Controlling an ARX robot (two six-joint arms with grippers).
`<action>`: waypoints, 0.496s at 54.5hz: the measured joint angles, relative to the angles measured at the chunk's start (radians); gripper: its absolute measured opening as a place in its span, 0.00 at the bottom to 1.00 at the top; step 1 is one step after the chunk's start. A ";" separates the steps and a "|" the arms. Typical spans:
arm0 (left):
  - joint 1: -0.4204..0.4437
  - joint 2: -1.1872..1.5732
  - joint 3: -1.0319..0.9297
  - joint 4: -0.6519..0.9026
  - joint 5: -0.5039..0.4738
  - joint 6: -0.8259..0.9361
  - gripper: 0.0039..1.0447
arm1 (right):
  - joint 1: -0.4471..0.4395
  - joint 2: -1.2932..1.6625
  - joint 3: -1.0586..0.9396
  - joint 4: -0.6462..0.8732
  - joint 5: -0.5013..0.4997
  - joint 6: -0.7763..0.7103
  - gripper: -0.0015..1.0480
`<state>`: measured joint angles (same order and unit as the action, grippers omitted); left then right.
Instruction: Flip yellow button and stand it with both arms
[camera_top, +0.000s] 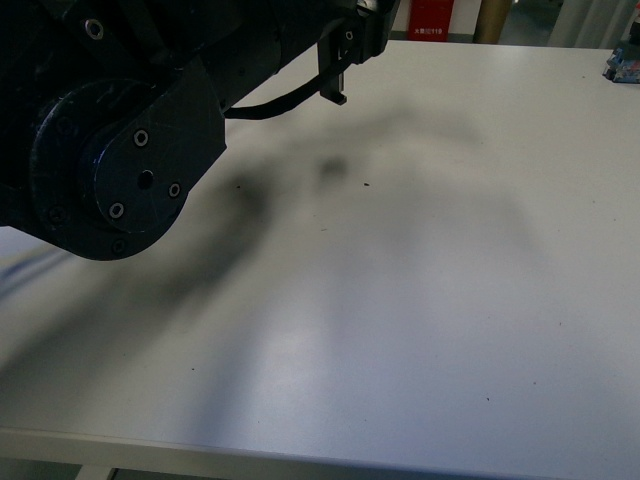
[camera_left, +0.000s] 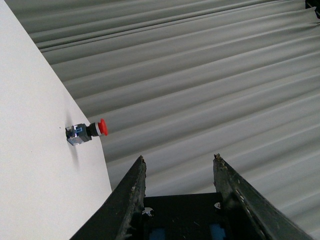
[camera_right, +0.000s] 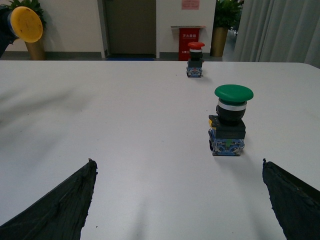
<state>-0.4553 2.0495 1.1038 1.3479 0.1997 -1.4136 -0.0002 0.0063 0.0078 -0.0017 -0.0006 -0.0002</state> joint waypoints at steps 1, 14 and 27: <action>0.000 0.000 0.000 -0.001 0.000 0.000 0.33 | 0.000 0.000 0.000 0.000 0.000 0.000 0.93; -0.007 0.000 0.010 -0.029 -0.011 0.005 0.33 | 0.000 0.000 0.000 0.000 0.000 0.000 0.93; -0.010 0.000 0.011 -0.034 -0.014 0.006 0.33 | 0.000 0.000 0.000 0.000 0.000 0.000 0.93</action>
<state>-0.4648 2.0495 1.1149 1.3136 0.1860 -1.4075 -0.0002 0.0063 0.0078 -0.0017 -0.0002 0.0002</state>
